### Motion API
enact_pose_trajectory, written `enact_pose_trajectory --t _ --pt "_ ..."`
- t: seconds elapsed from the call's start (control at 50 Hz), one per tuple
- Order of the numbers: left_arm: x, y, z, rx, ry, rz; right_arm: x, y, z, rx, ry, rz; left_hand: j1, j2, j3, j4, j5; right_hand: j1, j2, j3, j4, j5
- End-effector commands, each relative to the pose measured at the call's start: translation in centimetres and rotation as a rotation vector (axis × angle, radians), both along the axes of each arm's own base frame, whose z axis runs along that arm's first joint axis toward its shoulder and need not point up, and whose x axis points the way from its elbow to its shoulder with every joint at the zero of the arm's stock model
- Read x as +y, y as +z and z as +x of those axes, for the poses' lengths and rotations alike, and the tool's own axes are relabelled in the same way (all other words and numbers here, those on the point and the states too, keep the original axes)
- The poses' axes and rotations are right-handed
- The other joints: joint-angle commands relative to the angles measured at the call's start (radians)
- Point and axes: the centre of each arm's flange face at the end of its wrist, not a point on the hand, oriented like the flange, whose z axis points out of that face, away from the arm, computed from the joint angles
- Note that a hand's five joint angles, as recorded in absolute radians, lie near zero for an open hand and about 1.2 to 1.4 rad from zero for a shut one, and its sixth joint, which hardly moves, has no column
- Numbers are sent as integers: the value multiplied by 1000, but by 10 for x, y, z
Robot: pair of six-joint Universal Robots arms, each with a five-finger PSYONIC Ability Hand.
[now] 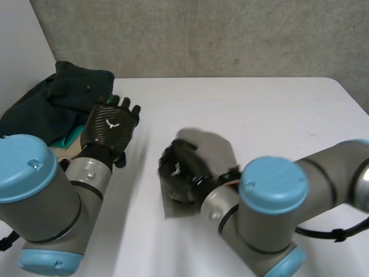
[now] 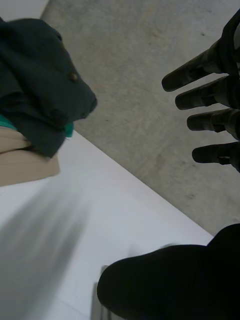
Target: Fold the laundry.
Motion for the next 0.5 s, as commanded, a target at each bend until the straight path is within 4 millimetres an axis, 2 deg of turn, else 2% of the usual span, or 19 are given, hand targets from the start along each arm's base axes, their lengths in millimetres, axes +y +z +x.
enact_pose_trajectory --t 0.02,0.1,0.12,0.18,0.2,0.26,0.28,0.36,0.4,0.42,0.5 --pt "-8 3 8 32 34 4 6 -6 3 -45 40 82 -15 -29 -35 -28 -48 -800 -841 -850 -853 -849" --pt "-15 14 1 93 21 -16 -17 40 -15 -256 -76 209 -15 -29 -35 -28 -48 -800 -841 -850 -853 -849" --pt "-18 22 -4 133 12 -32 -26 55 -27 -358 -123 291 -15 -29 -35 -28 -48 -800 -841 -850 -853 -849" --pt "-21 34 -13 190 -17 -50 -39 69 -42 -499 -185 426 -11 -25 -31 -24 -44 -800 -841 -850 -853 -849" --pt "-22 37 -24 226 -57 -46 -47 76 -51 -572 -227 510 -8 -22 -28 -21 -41 -800 -841 -850 -853 -849" --pt "-18 36 -45 273 -140 -10 -62 78 -70 -626 -320 630 10 -4 -11 -4 -24 -800 -841 -850 -853 -849" --pt "-15 34 -59 294 -190 23 -74 80 -82 -647 -379 685 27 13 7 14 -6 -800 -841 -850 -853 -849" --pt "-14 17 -86 314 -262 140 -93 74 -98 -630 -486 778 39 25 19 26 6 -800 -841 -850 -853 -849" --pt "-16 8 -93 315 -265 189 -97 65 -96 -599 -505 810 39 25 19 26 6 -800 -841 -850 -853 -849" --pt "-18 5 -95 316 -262 213 -102 54 -94 -564 -529 841 39 25 19 26 6 -800 -841 -850 -853 -849" --pt "-21 -20 -105 293 -243 338 -112 38 -92 -508 -567 891 45 31 25 32 12 -800 -841 -850 -853 -849"
